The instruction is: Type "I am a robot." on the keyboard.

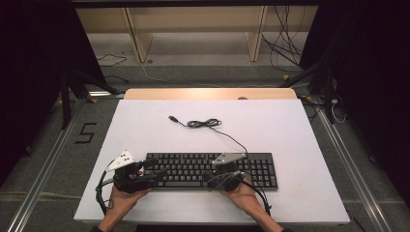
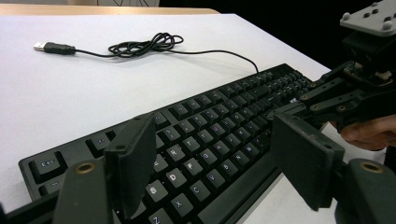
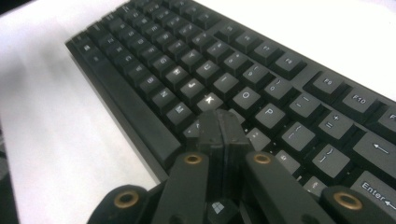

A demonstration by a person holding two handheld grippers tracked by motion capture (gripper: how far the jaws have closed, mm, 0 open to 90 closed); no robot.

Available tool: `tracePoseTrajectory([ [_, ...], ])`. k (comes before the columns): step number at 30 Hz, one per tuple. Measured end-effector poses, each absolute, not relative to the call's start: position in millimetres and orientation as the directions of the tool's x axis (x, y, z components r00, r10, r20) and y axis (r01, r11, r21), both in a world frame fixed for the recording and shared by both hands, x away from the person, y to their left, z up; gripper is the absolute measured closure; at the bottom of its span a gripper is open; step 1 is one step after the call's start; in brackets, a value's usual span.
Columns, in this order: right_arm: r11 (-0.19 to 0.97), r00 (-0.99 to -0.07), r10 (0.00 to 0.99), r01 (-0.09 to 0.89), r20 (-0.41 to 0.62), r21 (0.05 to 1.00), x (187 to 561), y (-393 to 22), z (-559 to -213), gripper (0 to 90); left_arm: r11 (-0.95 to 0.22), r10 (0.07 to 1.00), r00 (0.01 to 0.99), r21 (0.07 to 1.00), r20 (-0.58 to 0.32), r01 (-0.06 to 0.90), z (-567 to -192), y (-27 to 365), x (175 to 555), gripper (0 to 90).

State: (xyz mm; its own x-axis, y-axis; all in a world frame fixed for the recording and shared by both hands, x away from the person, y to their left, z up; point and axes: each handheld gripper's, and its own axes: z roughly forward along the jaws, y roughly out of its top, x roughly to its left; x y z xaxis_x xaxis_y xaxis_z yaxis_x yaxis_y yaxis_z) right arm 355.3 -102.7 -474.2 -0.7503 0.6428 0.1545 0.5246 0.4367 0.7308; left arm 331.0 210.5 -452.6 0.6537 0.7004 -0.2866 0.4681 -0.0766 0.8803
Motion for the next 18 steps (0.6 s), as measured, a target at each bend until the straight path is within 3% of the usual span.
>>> tracePoseTrajectory([
  [9,0.466,-0.75,0.648,0.524,0.127,0.714,354.6,-98.2,-480.1,90.0,-0.078,0.701,0.653,0.88,-0.286,0.469,-453.1,210.6,331.2,31.0],
  [18,0.426,-0.743,0.649,0.532,0.162,0.731,354.9,-102.7,-476.6,88.6,-0.077,0.704,0.651,0.881,-0.284,0.467,-453.1,211.5,331.5,31.0],
])
